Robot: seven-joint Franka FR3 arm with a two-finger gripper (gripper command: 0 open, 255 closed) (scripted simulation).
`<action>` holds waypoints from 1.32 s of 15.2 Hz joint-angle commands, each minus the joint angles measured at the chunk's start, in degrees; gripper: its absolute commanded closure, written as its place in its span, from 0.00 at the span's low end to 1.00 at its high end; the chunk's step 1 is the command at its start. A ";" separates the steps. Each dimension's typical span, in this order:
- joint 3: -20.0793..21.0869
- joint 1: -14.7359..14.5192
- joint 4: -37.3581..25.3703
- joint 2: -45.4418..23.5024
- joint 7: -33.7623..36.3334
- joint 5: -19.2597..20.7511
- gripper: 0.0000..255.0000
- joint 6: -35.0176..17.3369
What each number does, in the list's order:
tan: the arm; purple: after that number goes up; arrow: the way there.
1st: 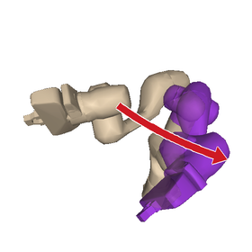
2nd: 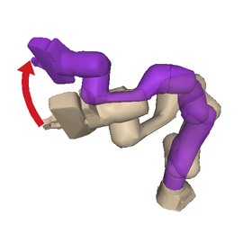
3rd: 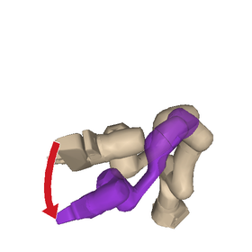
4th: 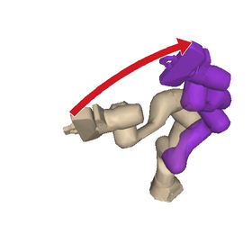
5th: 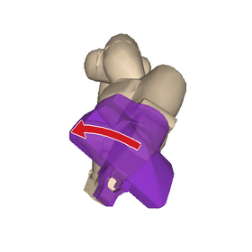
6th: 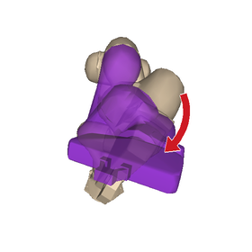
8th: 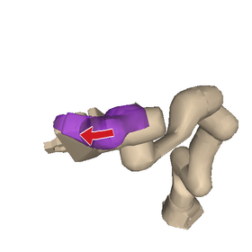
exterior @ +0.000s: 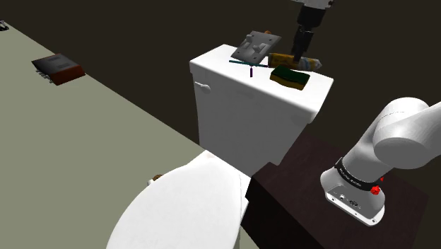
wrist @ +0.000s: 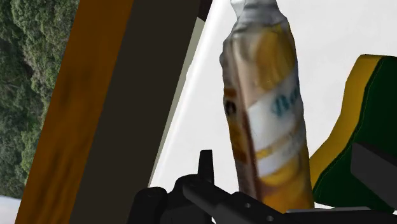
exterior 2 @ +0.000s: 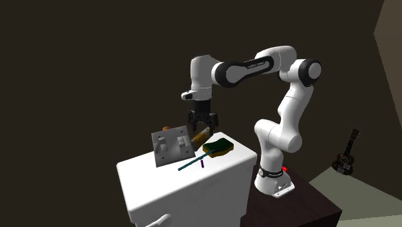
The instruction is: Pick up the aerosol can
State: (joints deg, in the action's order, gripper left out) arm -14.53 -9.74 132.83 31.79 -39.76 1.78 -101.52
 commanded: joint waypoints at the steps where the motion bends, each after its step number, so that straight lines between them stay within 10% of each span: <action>1: -0.30 0.00 1.45 -0.24 -0.50 0.09 0.00 -1.67; 5: -0.41 0.04 2.61 -0.30 -0.59 0.15 0.00 -2.89; 6: -0.39 0.03 2.62 -0.32 -0.57 0.14 1.00 -2.92; 20: -0.08 -0.10 -1.16 -0.21 -0.32 -0.04 1.00 0.96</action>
State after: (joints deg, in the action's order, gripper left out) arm -14.71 -9.82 132.36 31.44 -40.17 1.77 -101.37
